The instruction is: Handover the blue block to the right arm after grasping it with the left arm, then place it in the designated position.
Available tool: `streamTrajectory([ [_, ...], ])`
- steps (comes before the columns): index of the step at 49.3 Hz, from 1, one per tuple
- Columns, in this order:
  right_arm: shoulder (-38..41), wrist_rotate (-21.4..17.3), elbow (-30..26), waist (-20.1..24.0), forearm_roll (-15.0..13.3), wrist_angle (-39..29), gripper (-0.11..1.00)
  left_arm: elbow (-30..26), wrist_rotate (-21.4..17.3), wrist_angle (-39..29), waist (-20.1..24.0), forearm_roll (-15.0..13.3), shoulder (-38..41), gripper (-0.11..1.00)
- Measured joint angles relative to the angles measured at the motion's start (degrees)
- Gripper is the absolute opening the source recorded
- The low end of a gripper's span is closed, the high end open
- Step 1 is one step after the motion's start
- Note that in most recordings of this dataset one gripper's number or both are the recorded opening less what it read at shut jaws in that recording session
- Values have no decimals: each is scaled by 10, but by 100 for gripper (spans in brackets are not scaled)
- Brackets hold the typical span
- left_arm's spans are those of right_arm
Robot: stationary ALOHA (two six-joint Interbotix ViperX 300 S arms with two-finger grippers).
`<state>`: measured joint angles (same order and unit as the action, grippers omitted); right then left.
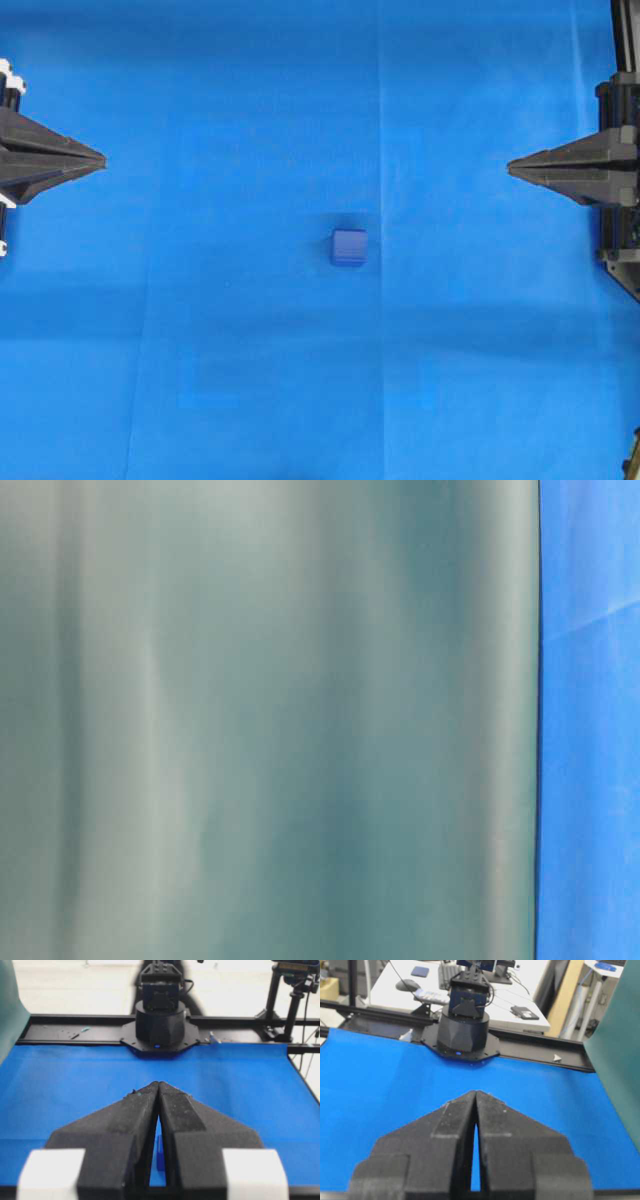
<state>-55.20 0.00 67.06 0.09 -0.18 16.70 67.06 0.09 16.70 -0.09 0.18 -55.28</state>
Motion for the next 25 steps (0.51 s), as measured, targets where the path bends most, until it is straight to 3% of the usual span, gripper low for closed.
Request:
streamTrajectory([
  [25,26,-1,-21,2,0,-48,-2,0,3,-2,0,-1,0,0],
])
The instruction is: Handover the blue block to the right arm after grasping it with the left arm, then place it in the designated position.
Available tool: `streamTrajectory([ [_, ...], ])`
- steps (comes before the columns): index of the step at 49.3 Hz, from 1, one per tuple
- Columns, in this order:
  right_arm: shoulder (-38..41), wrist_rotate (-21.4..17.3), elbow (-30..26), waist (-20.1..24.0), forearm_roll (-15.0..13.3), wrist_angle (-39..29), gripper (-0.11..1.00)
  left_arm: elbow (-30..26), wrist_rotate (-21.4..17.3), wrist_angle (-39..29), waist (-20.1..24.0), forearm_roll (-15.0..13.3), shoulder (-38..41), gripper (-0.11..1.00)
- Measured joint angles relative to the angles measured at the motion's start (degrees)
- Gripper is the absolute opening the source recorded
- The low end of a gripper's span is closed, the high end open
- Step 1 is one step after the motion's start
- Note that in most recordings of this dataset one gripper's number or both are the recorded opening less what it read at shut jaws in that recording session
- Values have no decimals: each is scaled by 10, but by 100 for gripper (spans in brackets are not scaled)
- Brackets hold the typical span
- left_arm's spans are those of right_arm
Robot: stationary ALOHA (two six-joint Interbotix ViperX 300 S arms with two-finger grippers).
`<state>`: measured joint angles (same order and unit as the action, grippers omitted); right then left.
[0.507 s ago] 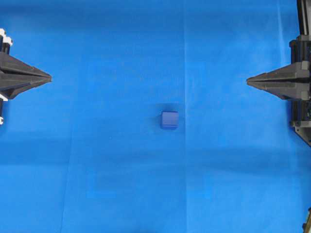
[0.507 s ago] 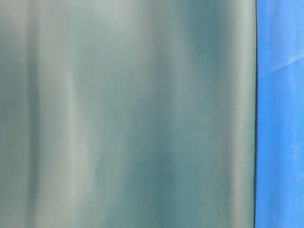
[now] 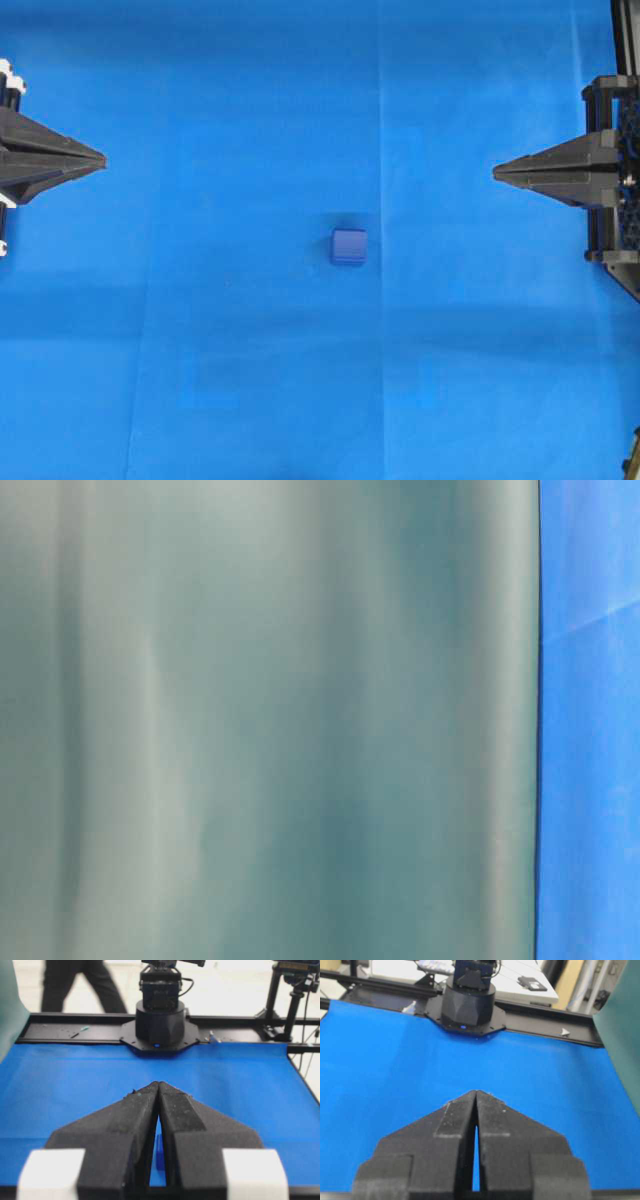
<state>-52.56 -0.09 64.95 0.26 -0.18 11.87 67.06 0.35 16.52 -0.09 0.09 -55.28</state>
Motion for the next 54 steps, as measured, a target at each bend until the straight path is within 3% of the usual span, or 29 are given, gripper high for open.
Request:
streamTrajectory([
  [9,-3,1,0,-1,0,0,-2,0,-2,-1,-1,1,0,0],
  [13,-4,-1,0,-3,0,0,6,0,-3,-2,0,1,1,5],
  [18,-5,-1,0,-3,0,-1,29,0,-3,-2,0,1,1,31],
  [25,-5,-4,0,-4,2,-1,73,0,-3,-1,0,1,0,75],
  [30,-6,-4,0,-7,2,-1,95,-1,-3,-1,0,1,0,92],
  [54,-6,-7,-1,-18,4,0,96,-1,-4,8,0,0,23,93],
])
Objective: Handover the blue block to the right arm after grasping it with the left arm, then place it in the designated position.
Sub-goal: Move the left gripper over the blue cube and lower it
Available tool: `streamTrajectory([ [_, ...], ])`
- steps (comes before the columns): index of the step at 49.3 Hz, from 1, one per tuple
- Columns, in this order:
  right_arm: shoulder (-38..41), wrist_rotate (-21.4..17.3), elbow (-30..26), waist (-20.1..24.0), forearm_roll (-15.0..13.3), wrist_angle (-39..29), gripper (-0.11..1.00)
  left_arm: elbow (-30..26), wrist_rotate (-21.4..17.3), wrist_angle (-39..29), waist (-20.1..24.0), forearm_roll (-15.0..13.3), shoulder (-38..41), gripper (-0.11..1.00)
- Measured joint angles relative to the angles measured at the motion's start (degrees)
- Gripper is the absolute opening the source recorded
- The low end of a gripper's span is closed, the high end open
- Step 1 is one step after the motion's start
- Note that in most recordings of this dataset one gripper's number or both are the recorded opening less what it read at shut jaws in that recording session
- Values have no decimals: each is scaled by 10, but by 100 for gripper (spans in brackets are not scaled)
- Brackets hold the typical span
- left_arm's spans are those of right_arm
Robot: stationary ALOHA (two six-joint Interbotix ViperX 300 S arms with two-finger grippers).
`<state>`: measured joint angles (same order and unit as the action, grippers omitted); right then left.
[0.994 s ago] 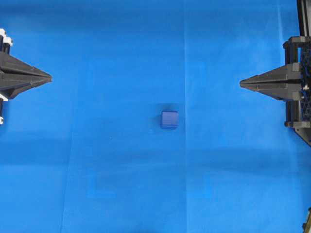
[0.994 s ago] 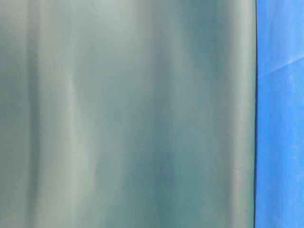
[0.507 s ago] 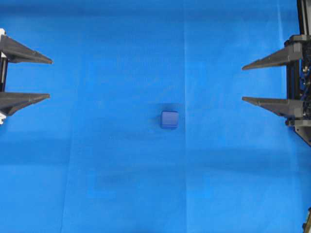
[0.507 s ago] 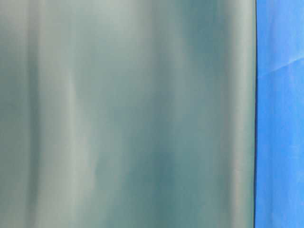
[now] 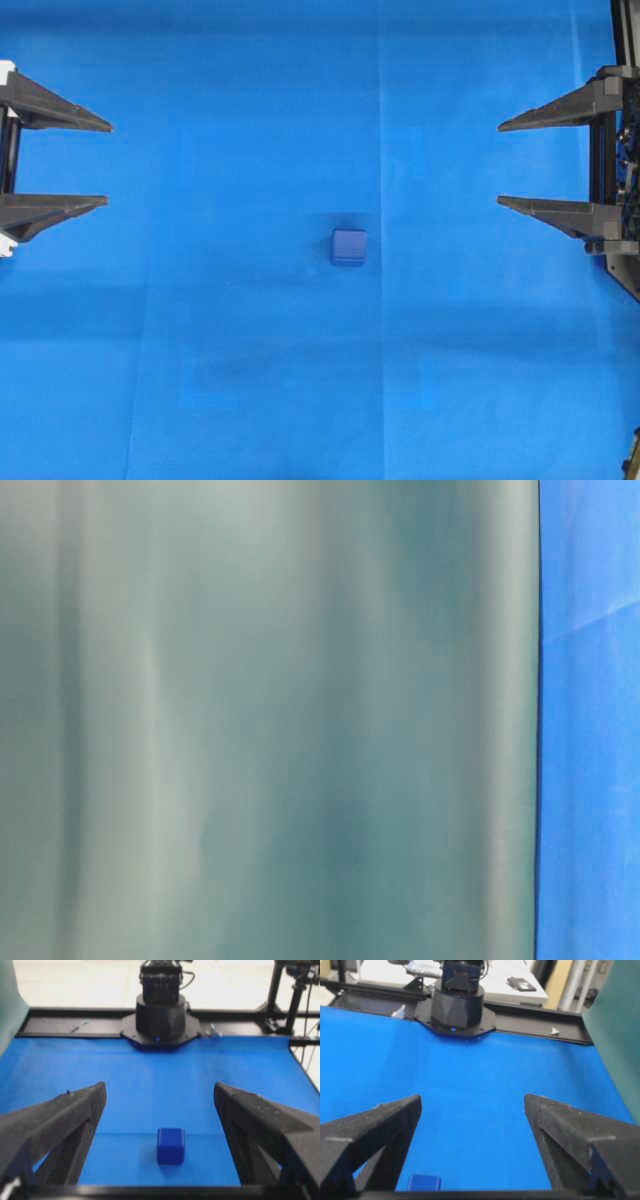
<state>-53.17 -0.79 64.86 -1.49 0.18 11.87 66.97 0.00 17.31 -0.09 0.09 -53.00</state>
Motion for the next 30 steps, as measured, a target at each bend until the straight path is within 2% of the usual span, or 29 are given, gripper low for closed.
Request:
streamTrajectory([
  [14,1,-1,0,-2,1,-1,96,-33,0,42,2,0,99,93],
  [30,1,-1,0,-2,8,-1,96,-137,1,62,3,1,271,92],
])
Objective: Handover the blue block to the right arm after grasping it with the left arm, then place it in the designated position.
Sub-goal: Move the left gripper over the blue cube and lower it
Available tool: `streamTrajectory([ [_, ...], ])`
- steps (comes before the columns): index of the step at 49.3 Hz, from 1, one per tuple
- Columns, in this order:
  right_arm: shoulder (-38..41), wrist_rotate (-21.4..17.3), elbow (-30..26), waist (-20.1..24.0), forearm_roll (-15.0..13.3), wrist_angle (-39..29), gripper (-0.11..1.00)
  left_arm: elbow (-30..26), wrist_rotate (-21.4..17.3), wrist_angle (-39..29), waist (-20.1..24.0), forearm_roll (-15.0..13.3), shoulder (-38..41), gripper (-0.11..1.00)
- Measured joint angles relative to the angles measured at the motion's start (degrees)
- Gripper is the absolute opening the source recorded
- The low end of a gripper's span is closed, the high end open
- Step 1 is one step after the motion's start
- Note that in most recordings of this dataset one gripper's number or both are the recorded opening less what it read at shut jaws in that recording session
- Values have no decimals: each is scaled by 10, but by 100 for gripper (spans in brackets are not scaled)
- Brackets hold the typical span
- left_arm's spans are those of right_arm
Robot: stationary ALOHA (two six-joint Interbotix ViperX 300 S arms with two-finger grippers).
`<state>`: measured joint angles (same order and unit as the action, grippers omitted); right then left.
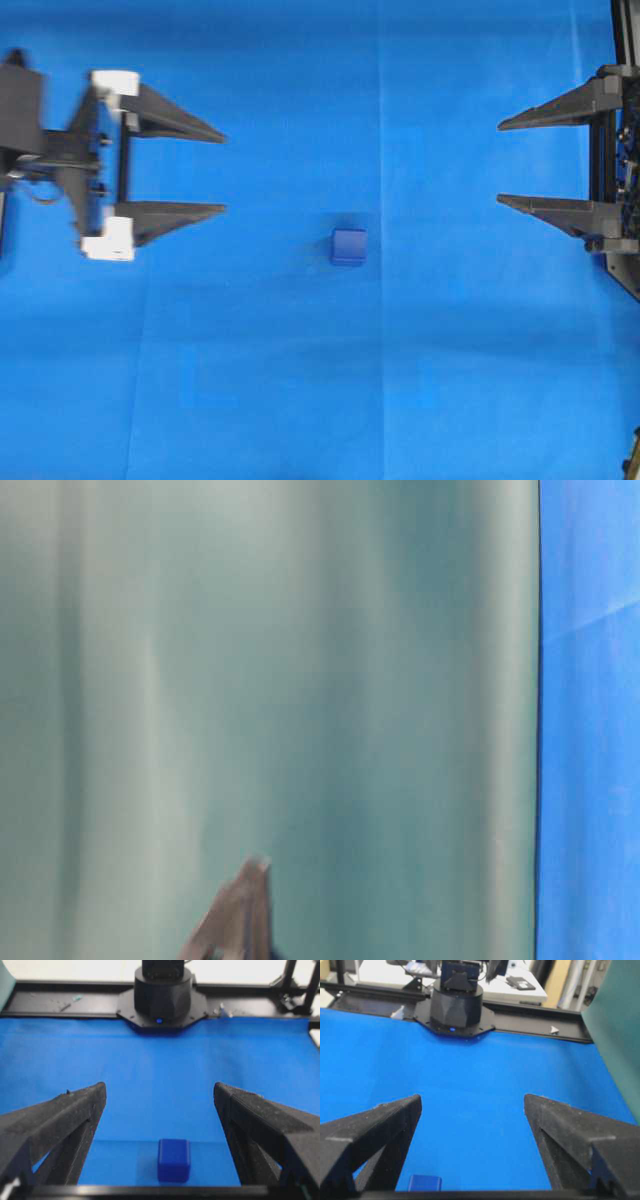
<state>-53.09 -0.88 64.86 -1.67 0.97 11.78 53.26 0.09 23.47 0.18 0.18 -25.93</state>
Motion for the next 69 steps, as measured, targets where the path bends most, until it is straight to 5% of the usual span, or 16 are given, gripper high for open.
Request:
streamTrajectory([
  [27,0,0,1,-5,4,7,96,-208,-15,1,1,0,214,92],
  [47,1,0,0,-9,4,7,96,-232,-18,-7,3,2,227,92],
  [58,1,0,1,-11,4,7,96,-248,-10,-76,3,1,233,92],
  [69,1,0,1,-13,4,7,96,-306,9,-236,-7,1,260,92],
])
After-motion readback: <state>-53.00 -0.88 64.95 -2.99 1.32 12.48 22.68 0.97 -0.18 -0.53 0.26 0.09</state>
